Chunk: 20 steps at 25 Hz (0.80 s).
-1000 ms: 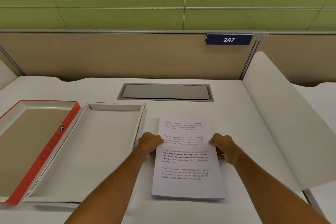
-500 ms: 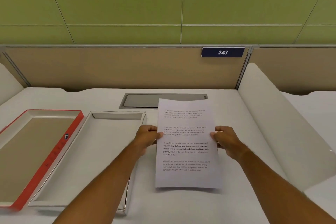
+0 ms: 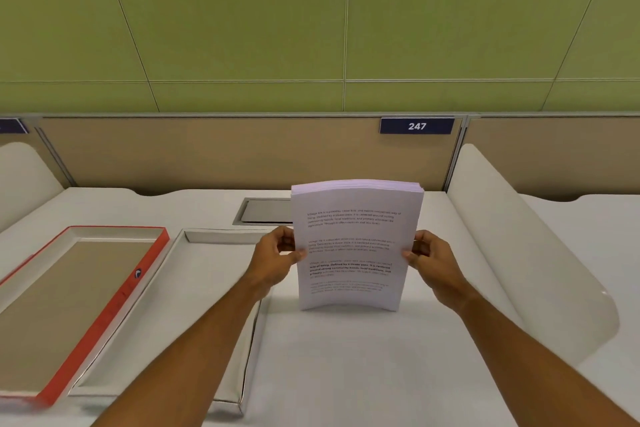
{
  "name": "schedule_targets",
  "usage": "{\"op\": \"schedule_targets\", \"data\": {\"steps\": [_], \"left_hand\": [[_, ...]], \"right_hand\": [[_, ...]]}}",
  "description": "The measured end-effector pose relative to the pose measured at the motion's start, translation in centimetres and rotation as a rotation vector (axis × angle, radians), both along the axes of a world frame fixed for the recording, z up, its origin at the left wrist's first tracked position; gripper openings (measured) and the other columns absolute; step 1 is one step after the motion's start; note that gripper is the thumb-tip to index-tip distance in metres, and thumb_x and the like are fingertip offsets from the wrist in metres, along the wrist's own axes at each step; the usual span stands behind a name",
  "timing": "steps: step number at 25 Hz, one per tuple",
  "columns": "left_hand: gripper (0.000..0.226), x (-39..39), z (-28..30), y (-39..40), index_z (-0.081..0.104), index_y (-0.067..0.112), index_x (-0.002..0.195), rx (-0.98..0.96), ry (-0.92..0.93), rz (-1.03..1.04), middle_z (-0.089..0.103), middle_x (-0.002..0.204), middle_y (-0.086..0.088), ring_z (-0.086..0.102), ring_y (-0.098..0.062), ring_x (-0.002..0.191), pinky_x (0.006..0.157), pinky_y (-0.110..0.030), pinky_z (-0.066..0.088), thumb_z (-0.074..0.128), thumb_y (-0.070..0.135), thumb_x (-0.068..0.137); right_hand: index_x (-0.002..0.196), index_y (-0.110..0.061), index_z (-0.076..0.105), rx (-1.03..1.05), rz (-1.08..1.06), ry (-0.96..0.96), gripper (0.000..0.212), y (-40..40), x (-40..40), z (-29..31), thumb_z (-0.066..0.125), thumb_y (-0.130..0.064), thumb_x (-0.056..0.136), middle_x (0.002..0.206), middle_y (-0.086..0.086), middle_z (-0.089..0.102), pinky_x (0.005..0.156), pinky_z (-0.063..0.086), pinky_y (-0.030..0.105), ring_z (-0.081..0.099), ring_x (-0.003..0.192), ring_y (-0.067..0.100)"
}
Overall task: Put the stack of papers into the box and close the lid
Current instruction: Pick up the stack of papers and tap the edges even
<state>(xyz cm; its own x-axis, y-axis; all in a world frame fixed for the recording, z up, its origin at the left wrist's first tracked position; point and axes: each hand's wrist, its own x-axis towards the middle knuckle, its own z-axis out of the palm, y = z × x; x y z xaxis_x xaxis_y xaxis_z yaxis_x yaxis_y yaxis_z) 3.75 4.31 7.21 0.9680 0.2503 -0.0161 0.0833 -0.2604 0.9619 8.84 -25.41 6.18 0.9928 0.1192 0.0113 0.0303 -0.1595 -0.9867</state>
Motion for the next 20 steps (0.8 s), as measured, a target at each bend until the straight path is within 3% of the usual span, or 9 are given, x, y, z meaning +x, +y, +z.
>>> {"op": "schedule_targets", "data": {"steps": [4,6,7,10,13,16,18,20], "left_hand": [[0.029,0.3,0.8,0.1,0.061,0.01,0.105,0.002,0.064,-0.036,0.07,0.103,-0.008,0.066,-0.027,0.098,0.092,-0.048,0.054,0.073,0.001,0.08],[0.035,0.6,1.9,-0.4,0.06,0.009,0.108,-0.023,0.028,-0.045,0.069,0.104,-0.01,0.066,-0.028,0.097,0.089,-0.047,0.056,0.073,-0.001,0.077],[0.036,0.8,2.6,-0.8,0.06,0.009,0.109,-0.047,-0.012,-0.042,0.069,0.104,-0.01,0.066,-0.029,0.097,0.083,-0.044,0.057,0.073,-0.001,0.077],[0.045,1.4,4.7,-2.1,0.061,0.011,0.112,-0.178,-0.107,-0.014,0.07,0.105,-0.011,0.066,-0.029,0.093,0.068,-0.033,0.055,0.077,0.007,0.07],[0.057,1.7,5.6,-3.1,0.061,0.009,0.115,-0.27,-0.168,0.005,0.07,0.103,-0.012,0.067,-0.024,0.085,0.065,-0.032,0.054,0.076,0.018,0.061],[0.055,1.7,5.8,-3.8,0.062,0.007,0.114,-0.32,-0.203,0.021,0.071,0.1,-0.013,0.067,-0.024,0.082,0.067,-0.035,0.055,0.074,0.02,0.062],[0.047,1.9,5.9,-3.9,0.063,0.004,0.108,-0.353,-0.228,0.031,0.069,0.094,-0.012,0.065,-0.024,0.079,0.064,-0.033,0.054,0.071,0.024,0.067],[0.032,2.2,6.3,-3.9,0.062,0.008,0.089,-0.375,-0.253,0.066,0.064,0.083,-0.011,0.06,-0.024,0.073,0.062,-0.032,0.049,0.067,0.035,0.074]], "right_hand": [[0.104,-0.001,0.06,-0.01,0.041,0.004,0.015,-0.1,0.2,0.4,0.061,0.002,0.09,0.102,0.013,0.073,0.079,0.058,0.033,0.069,0.099,0.03],[0.109,-0.001,0.061,0.026,0.058,-0.018,0.022,0.5,0.3,1.7,0.065,-0.004,0.088,0.107,0.015,0.072,0.084,0.058,0.041,0.068,0.101,0.034],[0.113,-0.004,0.062,0.06,0.076,-0.039,0.028,0.9,0.3,2.5,0.067,-0.01,0.086,0.109,0.014,0.072,0.084,0.059,0.042,0.069,0.1,0.033],[0.115,-0.011,0.067,0.198,0.127,-0.105,0.039,2.2,0.4,5.1,0.069,-0.024,0.079,0.106,0.009,0.075,0.07,0.06,0.03,0.072,0.09,0.022],[0.114,-0.007,0.066,0.257,0.05,-0.146,0.043,3.4,0.7,6.3,0.07,-0.03,0.077,0.102,0.013,0.073,0.066,0.058,0.029,0.071,0.084,0.022],[0.112,-0.006,0.066,0.265,-0.026,-0.184,0.043,4.2,0.8,6.1,0.07,-0.032,0.077,0.099,0.012,0.073,0.063,0.057,0.029,0.07,0.08,0.022],[0.106,-0.007,0.066,0.259,-0.02,-0.199,0.038,4.1,0.7,6.2,0.066,-0.035,0.08,0.093,0.01,0.071,0.061,0.055,0.029,0.069,0.077,0.02],[0.083,-0.015,0.066,0.259,-0.045,-0.223,0.025,4.1,0.8,7.0,0.059,-0.039,0.083,0.077,0.002,0.066,0.058,0.049,0.027,0.062,0.067,0.016]]}}
